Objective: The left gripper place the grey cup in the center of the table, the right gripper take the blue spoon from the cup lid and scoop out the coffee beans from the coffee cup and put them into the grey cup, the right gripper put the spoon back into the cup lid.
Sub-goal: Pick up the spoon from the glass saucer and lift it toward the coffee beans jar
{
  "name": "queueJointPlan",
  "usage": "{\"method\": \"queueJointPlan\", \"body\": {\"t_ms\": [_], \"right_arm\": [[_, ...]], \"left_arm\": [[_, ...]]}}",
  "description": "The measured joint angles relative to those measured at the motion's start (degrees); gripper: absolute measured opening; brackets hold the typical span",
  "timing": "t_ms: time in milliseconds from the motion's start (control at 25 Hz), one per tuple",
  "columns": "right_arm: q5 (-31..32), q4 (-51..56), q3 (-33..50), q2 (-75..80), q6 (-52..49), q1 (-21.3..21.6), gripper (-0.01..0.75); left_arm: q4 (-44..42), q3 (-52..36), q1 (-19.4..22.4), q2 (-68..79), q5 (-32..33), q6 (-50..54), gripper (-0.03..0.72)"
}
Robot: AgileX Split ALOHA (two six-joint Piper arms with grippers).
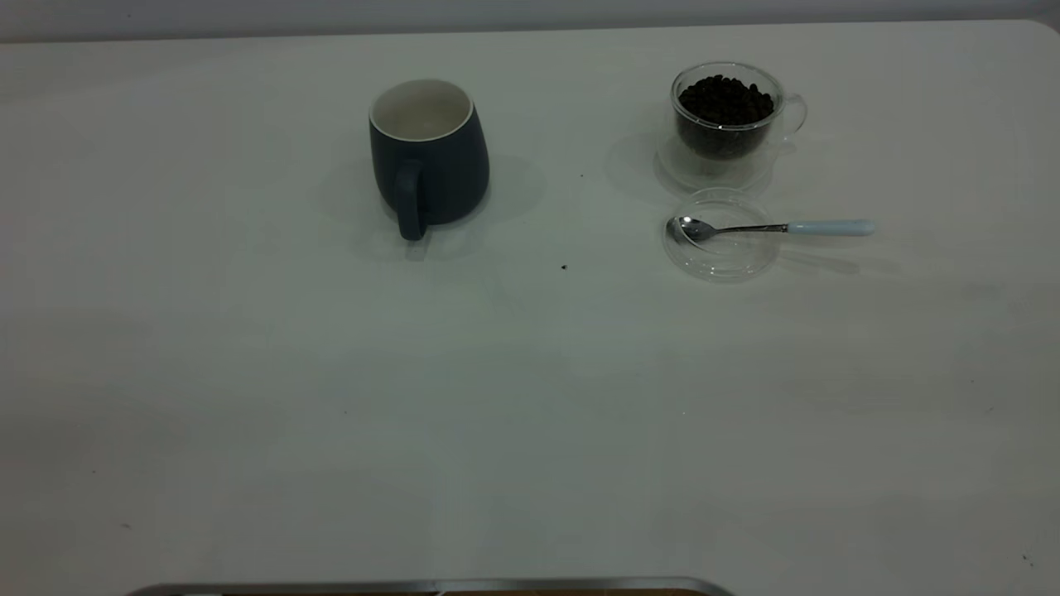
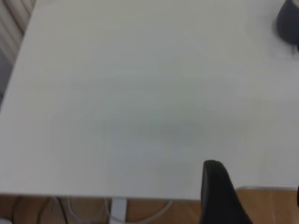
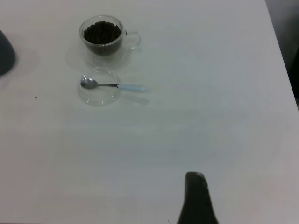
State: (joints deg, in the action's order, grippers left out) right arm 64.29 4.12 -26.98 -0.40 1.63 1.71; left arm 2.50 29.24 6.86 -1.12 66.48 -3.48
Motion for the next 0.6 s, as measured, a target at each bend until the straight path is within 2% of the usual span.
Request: {"method": "queueJointPlan", "body": {"t_ms": [600], "right_arm": [[0.0, 0.0, 0.0, 0.0, 0.0, 0.0, 0.588]], "left_arm": [[0.0, -1.37, 0.0, 0.0, -0.96, 1.45, 0.466]]}}
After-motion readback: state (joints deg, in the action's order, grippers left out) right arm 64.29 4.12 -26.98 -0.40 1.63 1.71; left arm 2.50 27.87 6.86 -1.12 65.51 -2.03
